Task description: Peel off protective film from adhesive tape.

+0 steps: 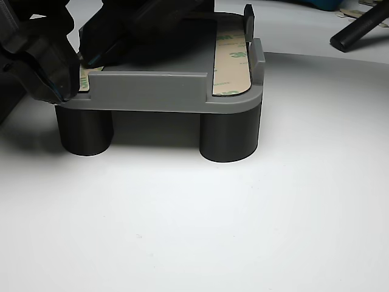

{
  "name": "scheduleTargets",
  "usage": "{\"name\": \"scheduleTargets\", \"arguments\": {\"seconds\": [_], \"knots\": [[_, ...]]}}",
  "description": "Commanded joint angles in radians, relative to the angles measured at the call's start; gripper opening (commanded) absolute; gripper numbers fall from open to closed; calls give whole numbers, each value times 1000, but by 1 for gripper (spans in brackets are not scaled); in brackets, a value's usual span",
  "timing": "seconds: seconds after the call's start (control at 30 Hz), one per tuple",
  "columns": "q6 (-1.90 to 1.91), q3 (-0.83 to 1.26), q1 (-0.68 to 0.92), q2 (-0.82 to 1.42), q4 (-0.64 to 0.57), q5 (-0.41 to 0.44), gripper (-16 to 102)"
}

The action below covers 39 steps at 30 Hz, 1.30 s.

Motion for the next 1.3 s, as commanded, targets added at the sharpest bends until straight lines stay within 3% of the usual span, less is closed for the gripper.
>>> {"name": "scheduleTargets", "arguments": {"seconds": [0.0, 1.27], "knots": [[2, -26, -8, 15, -6, 5, -10], [17, -44, 5, -3, 3, 8, -10]]}}
